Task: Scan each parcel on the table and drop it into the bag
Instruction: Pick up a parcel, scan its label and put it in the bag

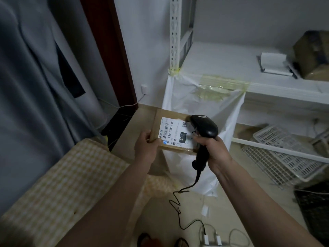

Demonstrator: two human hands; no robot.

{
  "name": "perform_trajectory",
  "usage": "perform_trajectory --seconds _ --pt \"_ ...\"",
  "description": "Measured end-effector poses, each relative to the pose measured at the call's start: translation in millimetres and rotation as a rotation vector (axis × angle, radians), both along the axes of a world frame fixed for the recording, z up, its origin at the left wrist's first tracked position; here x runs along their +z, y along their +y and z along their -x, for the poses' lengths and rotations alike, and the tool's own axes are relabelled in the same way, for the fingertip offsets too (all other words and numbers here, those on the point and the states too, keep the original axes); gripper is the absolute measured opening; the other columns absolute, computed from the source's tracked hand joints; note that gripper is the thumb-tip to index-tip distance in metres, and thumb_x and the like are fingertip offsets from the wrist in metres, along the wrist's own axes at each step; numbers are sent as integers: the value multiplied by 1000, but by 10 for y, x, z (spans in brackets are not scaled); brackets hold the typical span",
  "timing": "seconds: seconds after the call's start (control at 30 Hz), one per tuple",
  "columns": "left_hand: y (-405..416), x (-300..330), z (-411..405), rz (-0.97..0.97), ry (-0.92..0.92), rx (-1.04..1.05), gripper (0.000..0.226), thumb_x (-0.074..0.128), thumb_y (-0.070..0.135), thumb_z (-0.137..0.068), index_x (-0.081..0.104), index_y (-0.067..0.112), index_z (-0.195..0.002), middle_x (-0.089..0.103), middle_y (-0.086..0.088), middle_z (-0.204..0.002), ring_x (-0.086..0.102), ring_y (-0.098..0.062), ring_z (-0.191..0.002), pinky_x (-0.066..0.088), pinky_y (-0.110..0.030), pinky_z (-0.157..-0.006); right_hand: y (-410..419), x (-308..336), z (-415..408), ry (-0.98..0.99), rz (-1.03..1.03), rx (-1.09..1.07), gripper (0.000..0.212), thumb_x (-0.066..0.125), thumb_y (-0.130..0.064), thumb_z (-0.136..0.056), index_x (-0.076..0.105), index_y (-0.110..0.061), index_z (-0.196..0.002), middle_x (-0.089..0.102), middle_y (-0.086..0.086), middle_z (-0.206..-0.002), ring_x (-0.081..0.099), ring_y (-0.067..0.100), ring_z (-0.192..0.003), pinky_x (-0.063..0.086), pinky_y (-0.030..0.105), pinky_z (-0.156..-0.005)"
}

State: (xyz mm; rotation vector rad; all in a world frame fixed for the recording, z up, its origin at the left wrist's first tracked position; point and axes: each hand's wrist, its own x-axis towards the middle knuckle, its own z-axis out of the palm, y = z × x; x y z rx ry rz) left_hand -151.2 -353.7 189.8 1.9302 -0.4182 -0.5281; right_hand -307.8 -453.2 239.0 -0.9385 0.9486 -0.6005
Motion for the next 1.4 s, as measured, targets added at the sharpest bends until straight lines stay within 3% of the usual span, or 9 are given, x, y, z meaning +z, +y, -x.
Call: perform_trajectory --seconds 0.17,0.3,0.47,0.63,0.9,1.1,1.23,1.3,1.4 --pt "-606 -35 -6 2 27 -82 30 68 6 -84 51 19 -105 62 3 -104 61 -17 -95 46 -26 -79 -441 -35 94 8 0 -59 16 60 8 -82 63 -7 -84 66 -5 -55 63 11 -52 48 21 -48" --pt "-1114 -196 -11 -30 77 -173 31 67 -1 -83 49 15 -103 64 0 -105 63 -19 -92 48 -17 -63 -833 -156 158 48 -2 -138 18 60 7 -82 64 -10 -84 65 -5 -59 61 10 -58 47 27 -60" --pt "-1688 -496 -188 -102 73 -240 33 68 -4 -81 46 15 -96 61 3 -98 60 -17 -93 46 -22 -72 -1296 -401 -3 107 -43 -188 21 55 11 -83 62 -9 -82 66 -4 -56 64 11 -56 48 22 -51" --pt "-2164 -789 -614 -155 115 -260 38 69 -6 -78 46 23 -85 62 4 -97 62 -21 -97 54 -41 -87 -1779 -682 -442 178 -119 -207 18 57 10 -82 64 -7 -84 65 1 -65 60 14 -59 47 25 -55" --pt "-2712 -1023 -1234 -156 60 -199 37 70 -9 -78 46 11 -98 59 2 -97 57 -14 -90 42 -10 -61 -2437 -998 -1109 255 -167 -159 19 64 1 -78 66 -8 -94 63 6 -70 58 24 -71 49 40 -73" --pt "-2875 -1206 -1453 -233 42 -196 36 71 -2 -79 45 12 -100 58 -1 -99 57 -16 -92 39 -12 -61 -2724 -1155 -1362 280 -182 -94 13 65 -2 -80 64 -12 -88 59 5 -69 55 22 -68 46 40 -74" --pt "-2941 -1292 -1405 -445 -62 -312 52 66 2 -84 46 10 -131 51 -12 -127 48 -25 -116 41 -22 -82 -2735 -1304 -1499 364 -257 -26 15 68 -7 -81 62 -13 -92 63 7 -83 57 26 -84 44 45 -89" --pt "-2921 -1300 -1373 -531 -102 -389 60 65 9 -87 38 12 -140 43 -14 -136 39 -28 -127 38 -31 -98 -2685 -1353 -1544 391 -254 -8 12 68 -5 -82 62 -11 -90 61 7 -79 57 24 -79 46 39 -81" --pt "-2834 -1293 -1378 -607 -156 -507 61 68 18 -87 39 14 -140 38 -11 -141 34 -26 -131 35 -32 -103 -2627 -1384 -1575 398 -238 17 10 66 -1 -82 63 -9 -85 58 8 -72 55 22 -68 46 35 -71"
